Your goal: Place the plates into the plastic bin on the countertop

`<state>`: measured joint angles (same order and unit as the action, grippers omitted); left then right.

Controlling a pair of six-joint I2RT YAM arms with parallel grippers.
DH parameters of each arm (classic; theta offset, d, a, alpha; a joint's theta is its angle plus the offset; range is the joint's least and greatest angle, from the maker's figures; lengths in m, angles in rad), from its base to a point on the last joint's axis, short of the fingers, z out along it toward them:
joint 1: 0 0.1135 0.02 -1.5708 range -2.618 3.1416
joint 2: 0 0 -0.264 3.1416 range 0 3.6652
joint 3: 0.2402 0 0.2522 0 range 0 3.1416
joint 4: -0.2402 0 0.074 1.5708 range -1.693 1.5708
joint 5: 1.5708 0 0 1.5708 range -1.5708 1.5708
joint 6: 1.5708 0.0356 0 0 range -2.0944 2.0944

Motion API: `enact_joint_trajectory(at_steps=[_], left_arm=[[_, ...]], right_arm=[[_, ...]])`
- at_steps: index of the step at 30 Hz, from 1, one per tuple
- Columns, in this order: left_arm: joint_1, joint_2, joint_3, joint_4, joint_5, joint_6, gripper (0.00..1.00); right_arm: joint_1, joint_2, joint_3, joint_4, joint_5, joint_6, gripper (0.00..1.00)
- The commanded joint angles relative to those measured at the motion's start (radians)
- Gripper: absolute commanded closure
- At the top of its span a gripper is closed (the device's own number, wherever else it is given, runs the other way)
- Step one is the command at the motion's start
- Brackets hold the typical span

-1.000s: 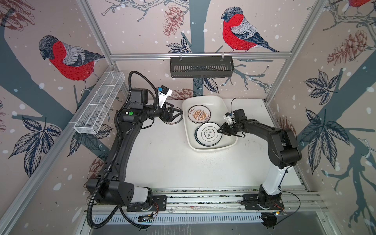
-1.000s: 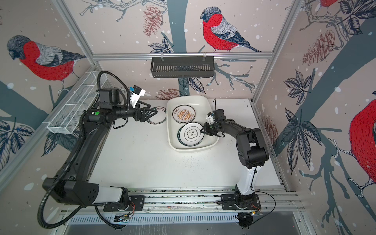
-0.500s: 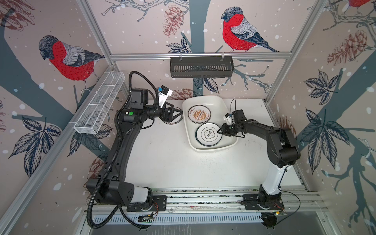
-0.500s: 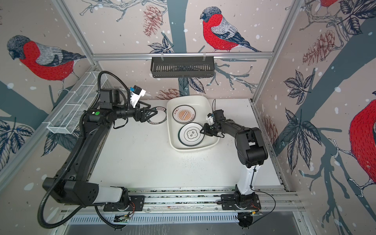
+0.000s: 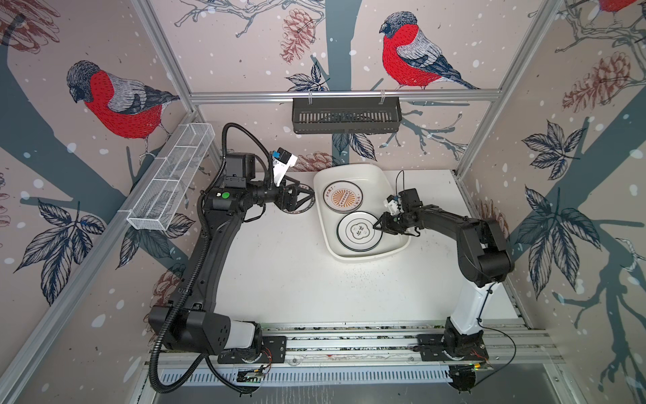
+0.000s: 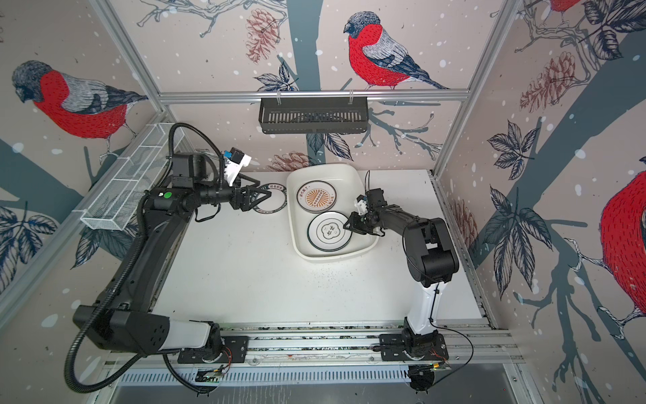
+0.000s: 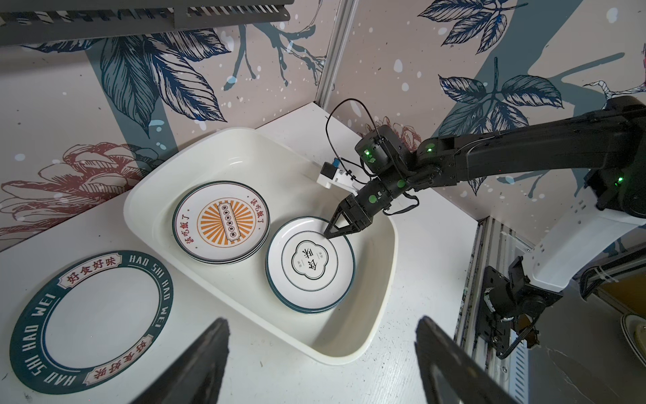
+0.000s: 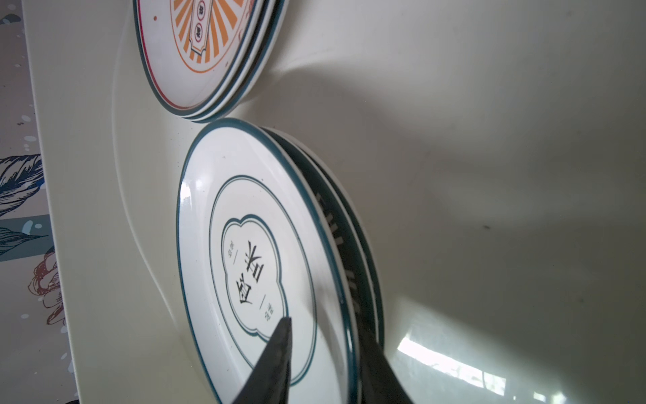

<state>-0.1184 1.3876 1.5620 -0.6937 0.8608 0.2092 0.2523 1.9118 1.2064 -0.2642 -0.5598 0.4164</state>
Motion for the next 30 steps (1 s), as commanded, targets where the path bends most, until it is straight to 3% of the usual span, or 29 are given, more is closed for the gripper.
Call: enact_joint_trajectory(at_steps=[1,15,22,30], left_arm=[[-0.002,-0.007,0.0,0.032,0.013,0.016,0.17],[-0.003,-0.011,-0.003,0.028,0.015,0.027,0.17],[-0.003,-0.045,-0.044,0.074,-0.021,0.006,0.05],[-0.003,-0.038,-0.072,0.114,-0.087,-0.045,0.05]], right_arm=[[0.001,0.004,0.015,-0.018,0.025,0.005,0.68],[0.016,0.002,0.057,-0.082,0.1,-0.007,0.64],[0.02,-0.002,0.071,-0.097,0.119,-0.007,0.63],[0.02,-0.058,0.076,-0.082,0.168,0.012,0.64]])
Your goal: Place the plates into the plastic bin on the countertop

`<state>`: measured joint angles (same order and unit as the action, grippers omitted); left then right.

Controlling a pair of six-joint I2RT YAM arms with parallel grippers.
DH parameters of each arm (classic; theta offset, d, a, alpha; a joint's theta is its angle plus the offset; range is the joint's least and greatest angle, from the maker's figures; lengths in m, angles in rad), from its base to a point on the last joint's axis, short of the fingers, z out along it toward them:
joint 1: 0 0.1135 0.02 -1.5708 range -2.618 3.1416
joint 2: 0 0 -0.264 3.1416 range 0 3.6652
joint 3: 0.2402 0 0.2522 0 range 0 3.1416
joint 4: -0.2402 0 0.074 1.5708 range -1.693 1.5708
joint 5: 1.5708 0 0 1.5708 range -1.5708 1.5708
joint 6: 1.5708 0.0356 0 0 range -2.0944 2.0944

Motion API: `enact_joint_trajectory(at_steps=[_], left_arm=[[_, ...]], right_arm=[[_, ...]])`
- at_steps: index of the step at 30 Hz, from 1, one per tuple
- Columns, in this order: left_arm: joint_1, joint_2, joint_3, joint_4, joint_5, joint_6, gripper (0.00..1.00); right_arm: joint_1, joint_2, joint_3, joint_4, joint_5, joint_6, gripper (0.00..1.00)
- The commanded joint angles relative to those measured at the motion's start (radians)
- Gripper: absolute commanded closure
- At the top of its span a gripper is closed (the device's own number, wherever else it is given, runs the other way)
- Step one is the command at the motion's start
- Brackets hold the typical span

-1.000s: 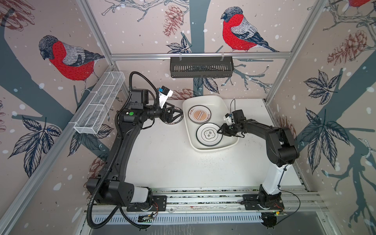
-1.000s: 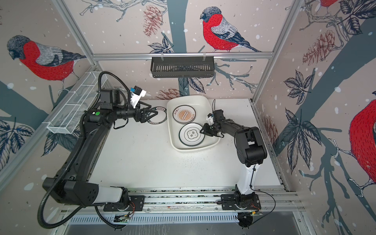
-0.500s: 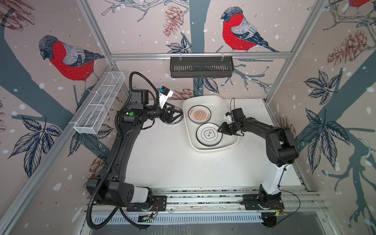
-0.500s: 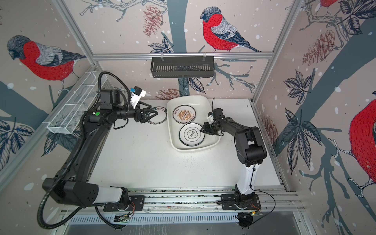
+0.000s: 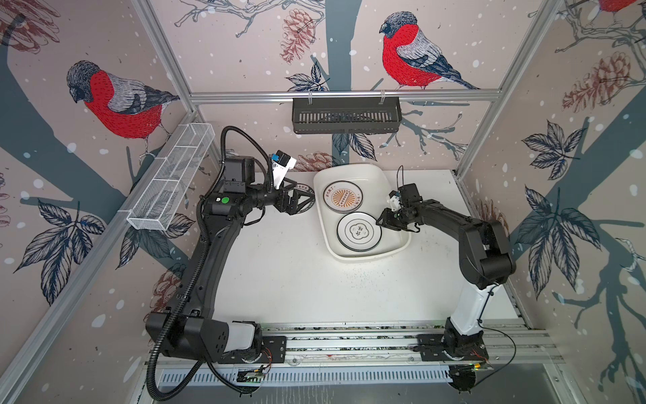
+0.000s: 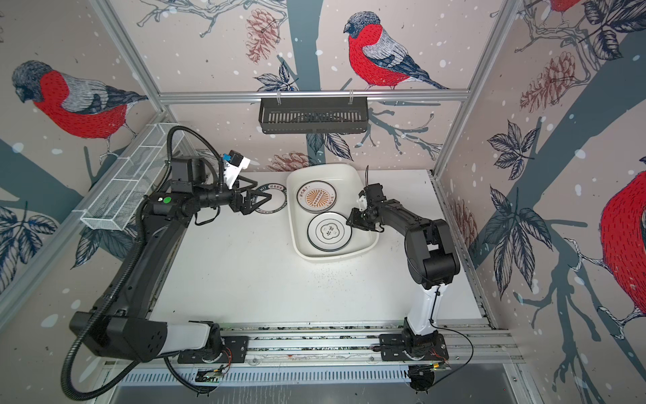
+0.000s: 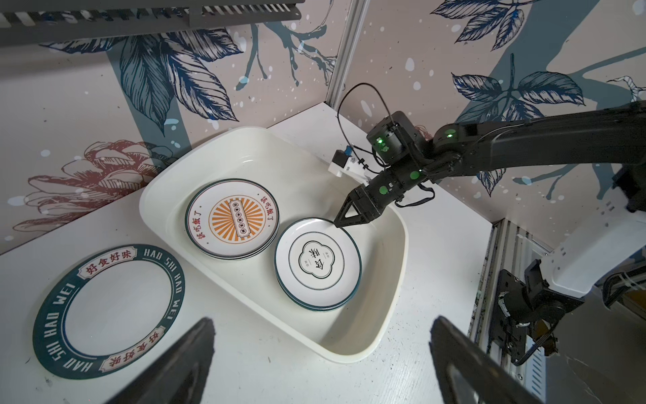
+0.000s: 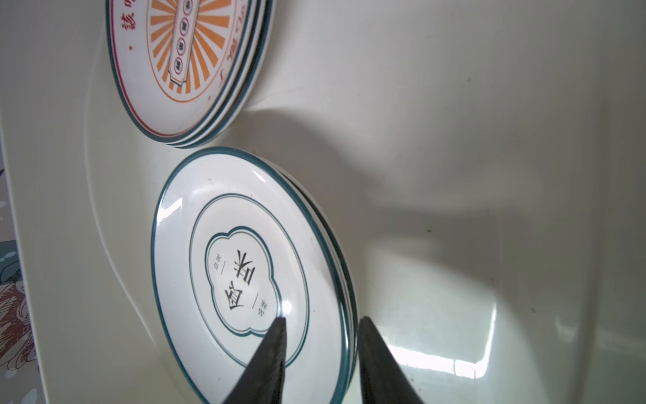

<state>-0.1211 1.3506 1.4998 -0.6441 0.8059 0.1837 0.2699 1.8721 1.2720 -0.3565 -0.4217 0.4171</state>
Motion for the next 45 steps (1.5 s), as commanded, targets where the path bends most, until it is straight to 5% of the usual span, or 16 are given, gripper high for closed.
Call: enact_joint_trajectory(at_steps=[1,9,16,20,26,45], left_arm=[[0.0,-0.001,-0.015,0.07,-0.043,-0.027,0.05],[0.001,0.002,-0.089,0.172,-0.238,-0.156,0.04],[0.006,0.044,-0.235,0.304,-0.3,-0.378,0.03],[0.02,0.056,-0.31,0.375,-0.461,-0.5,0.04],[0.125,0.163,-0.331,0.398,-0.337,-0.61,0.07],[0.236,0.601,-0.045,0.256,-0.365,-0.483,0.12]], right_arm=[[0.005,-0.022,0.015,0.01,0.033,0.011,0.64],[0.017,-0.033,0.031,0.058,0.035,0.024,0.66],[0.027,-0.064,-0.016,0.133,0.03,0.067,0.68],[0.035,-0.113,-0.051,0.157,0.001,0.096,0.68],[0.077,-0.219,-0.094,0.169,0.005,0.122,0.68],[0.132,-0.525,-0.277,0.177,0.087,0.199,0.69]])
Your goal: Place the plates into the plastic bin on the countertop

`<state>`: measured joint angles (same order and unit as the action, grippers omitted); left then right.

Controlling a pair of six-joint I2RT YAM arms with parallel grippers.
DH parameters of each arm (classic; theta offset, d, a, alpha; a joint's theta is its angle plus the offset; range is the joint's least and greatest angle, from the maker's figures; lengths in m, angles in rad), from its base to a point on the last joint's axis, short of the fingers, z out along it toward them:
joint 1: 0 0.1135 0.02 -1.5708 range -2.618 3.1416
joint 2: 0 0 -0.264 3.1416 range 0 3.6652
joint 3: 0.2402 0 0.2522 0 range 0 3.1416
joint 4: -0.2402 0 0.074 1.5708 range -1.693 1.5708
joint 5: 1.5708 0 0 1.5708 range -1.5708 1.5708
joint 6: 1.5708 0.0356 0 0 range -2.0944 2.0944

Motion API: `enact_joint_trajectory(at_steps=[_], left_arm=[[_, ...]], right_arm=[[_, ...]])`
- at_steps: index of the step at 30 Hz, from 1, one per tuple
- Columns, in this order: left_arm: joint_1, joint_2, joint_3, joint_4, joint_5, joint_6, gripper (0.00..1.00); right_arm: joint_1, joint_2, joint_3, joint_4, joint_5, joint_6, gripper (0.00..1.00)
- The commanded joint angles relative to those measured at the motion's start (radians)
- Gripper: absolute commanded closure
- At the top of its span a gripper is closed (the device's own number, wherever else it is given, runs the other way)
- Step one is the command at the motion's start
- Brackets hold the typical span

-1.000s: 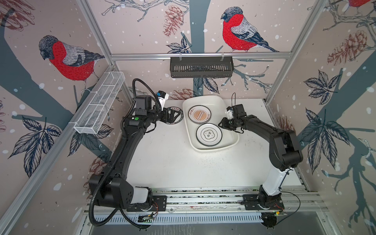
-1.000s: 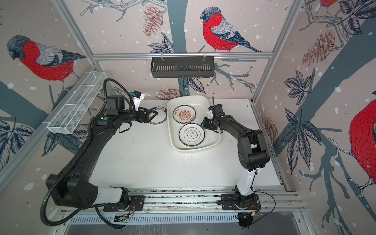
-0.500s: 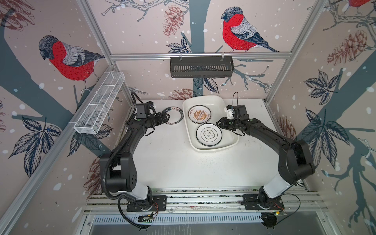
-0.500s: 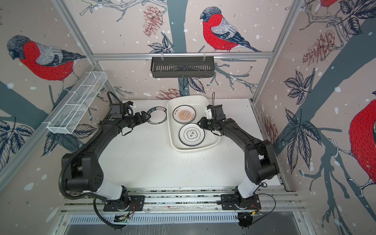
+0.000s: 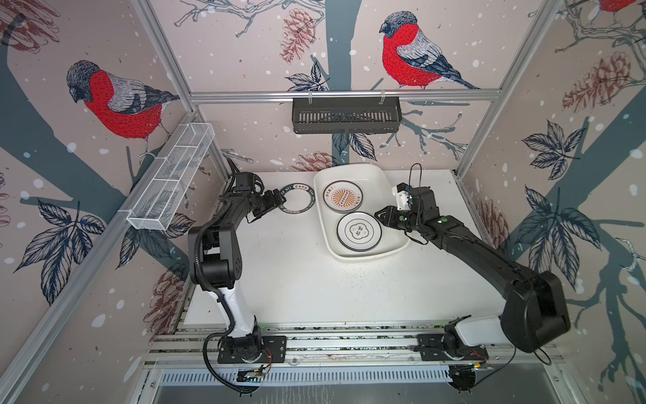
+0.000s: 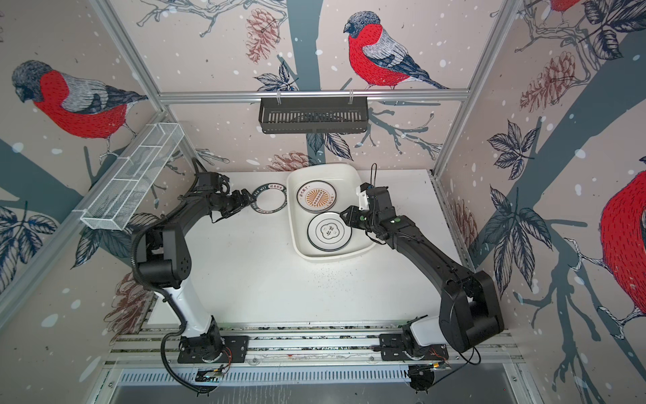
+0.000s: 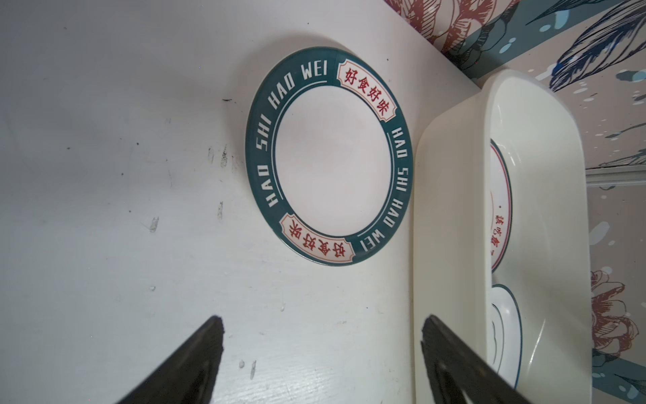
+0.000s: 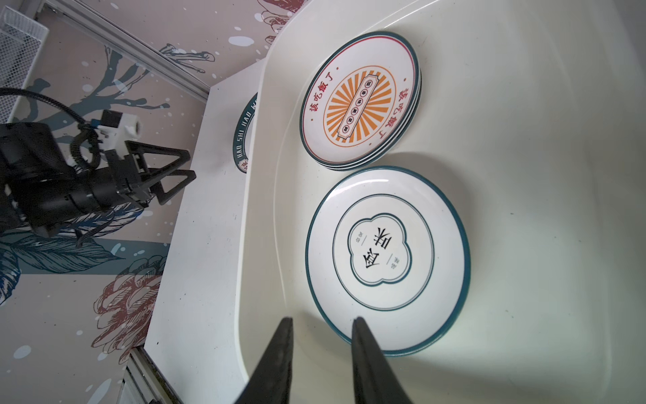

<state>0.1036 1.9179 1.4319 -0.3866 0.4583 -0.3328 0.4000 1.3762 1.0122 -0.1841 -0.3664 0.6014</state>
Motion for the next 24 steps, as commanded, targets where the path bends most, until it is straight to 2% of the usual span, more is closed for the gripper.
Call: enact_joint_trajectory(at_steps=[1,7,12,24], left_arm=[[0.015,0.054,0.033,0.006,0.002,0.038,0.13],[0.018,0.135,0.058,0.051,0.059,0.053,0.15],[0.022,0.187,0.098,0.072,0.065,0.053,0.16],[0.032,0.293,0.17,0.106,0.099,0.047,0.33]], right_arm=[[0.0,-0.043,-0.028,0.003,0.037,0.018,0.69],[0.0,-0.115,-0.083,0.027,0.055,0.04,0.69],[-0.018,-0.146,-0.105,0.044,0.053,0.06,0.69],[-0.02,-0.149,-0.132,0.072,0.049,0.081,0.7]])
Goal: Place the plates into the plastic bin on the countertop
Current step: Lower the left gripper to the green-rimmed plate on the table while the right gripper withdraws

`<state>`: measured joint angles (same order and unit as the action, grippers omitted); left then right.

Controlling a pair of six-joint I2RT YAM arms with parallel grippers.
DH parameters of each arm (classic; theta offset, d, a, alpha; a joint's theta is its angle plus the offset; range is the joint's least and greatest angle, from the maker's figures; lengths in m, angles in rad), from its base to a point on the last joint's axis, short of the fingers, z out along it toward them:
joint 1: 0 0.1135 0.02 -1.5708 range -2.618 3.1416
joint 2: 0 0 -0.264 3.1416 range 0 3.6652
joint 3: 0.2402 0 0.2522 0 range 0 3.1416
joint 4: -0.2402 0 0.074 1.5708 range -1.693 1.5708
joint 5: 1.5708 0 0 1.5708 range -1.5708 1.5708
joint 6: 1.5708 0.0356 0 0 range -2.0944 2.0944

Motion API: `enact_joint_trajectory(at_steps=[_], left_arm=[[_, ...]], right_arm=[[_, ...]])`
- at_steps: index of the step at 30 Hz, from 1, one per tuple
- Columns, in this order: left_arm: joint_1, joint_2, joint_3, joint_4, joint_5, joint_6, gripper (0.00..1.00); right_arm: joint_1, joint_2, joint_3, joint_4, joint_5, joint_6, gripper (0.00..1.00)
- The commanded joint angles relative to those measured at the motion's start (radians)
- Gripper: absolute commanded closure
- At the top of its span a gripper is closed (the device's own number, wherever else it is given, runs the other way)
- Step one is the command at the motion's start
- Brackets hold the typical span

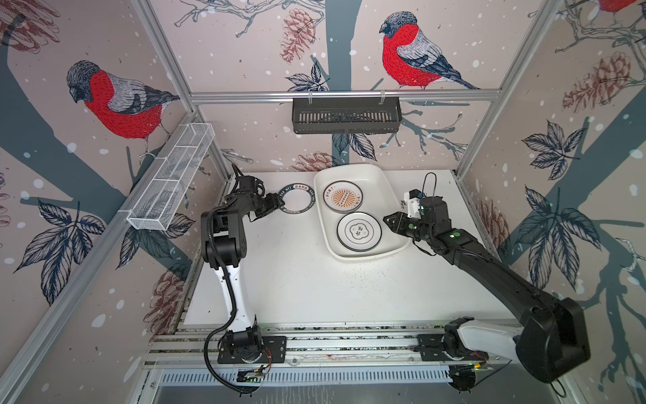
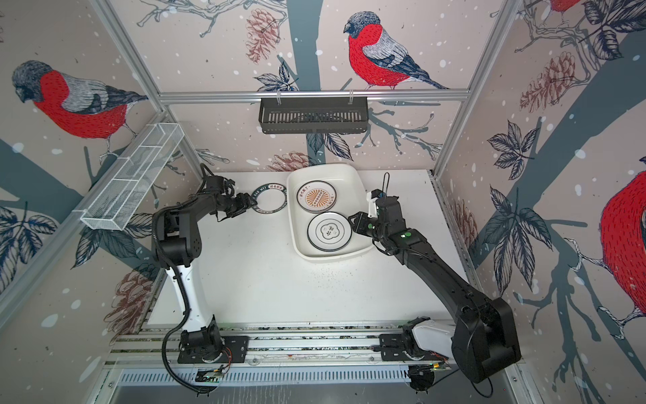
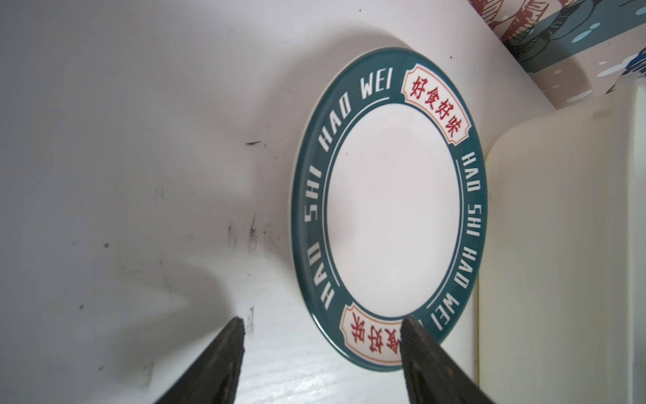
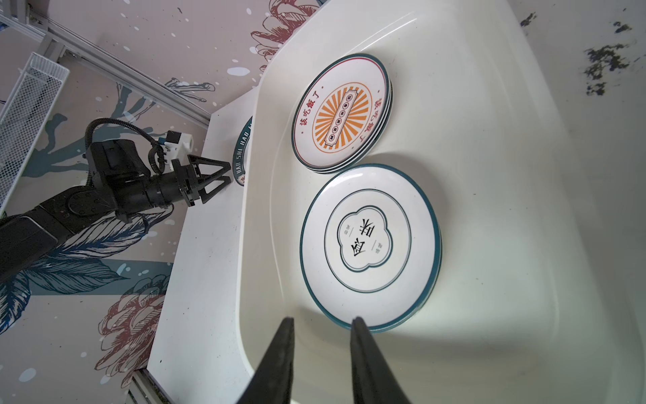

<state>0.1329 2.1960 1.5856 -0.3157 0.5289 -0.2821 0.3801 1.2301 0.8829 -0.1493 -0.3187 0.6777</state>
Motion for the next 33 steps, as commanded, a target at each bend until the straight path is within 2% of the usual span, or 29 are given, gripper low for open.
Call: enact_joint_trajectory(at_steps=[1,6,18,33], left_arm=[[0.006,0.024,0.021,0.038,0.033,-0.006,0.35],[0.01,0.059,0.052,0.055,0.073,-0.014,0.51],[0.03,0.135,0.092,0.078,0.142,-0.053,0.54],[0.037,0.173,0.114,0.081,0.187,-0.102,0.64]], right_arm=[[0.0,-0.001,-0.001,0.04,0.0,0.006,0.7],[0.0,0.005,-0.001,0.041,0.0,0.007,0.7],[-0.003,0.009,-0.011,0.065,-0.01,0.028,0.71],[-0.004,0.019,-0.019,0.089,-0.026,0.045,0.71]])
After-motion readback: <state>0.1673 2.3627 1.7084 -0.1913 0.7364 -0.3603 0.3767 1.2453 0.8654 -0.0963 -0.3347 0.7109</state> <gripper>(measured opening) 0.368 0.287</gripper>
